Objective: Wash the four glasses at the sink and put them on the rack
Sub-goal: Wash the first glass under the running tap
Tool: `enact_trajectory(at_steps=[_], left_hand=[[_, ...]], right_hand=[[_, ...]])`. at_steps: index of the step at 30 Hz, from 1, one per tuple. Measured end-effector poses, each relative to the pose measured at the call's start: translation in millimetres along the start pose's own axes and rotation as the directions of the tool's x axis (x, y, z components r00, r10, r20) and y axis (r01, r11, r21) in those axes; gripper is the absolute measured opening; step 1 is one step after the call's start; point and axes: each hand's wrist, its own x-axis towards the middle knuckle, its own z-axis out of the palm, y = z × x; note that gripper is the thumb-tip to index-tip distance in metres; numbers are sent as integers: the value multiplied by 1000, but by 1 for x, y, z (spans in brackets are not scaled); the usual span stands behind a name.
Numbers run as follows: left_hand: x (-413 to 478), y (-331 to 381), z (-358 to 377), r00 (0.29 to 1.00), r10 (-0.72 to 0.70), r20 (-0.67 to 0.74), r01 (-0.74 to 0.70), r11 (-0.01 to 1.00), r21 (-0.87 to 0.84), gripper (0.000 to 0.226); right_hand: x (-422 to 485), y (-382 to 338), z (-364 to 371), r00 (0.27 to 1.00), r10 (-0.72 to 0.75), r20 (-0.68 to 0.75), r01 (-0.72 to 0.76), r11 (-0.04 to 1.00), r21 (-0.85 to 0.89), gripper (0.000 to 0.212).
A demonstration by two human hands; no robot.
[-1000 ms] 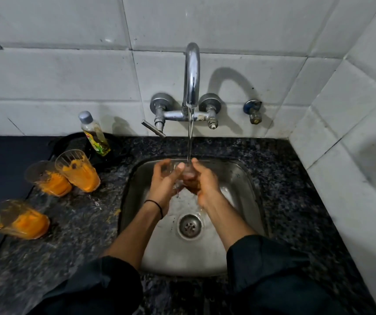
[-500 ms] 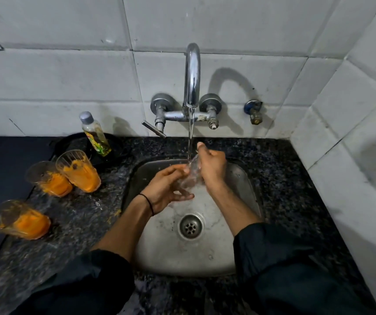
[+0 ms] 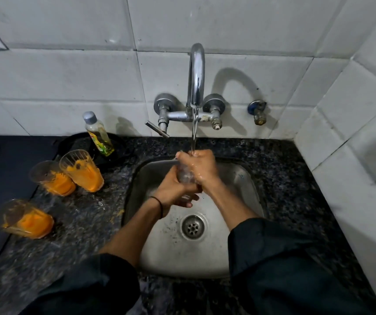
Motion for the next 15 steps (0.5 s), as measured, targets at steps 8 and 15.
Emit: enact_trajectory(at_steps=[8,15], left_hand=[[18,1,17,939,204,-277,-21,838,545,74],[7,15,-3,968,-53,246,137,930,-341,35]], right_hand=[[12,-12,10,975,-67,-214,-11,939,-344,45],[17,-8,-7,988,145,57,-156,936,317,24]])
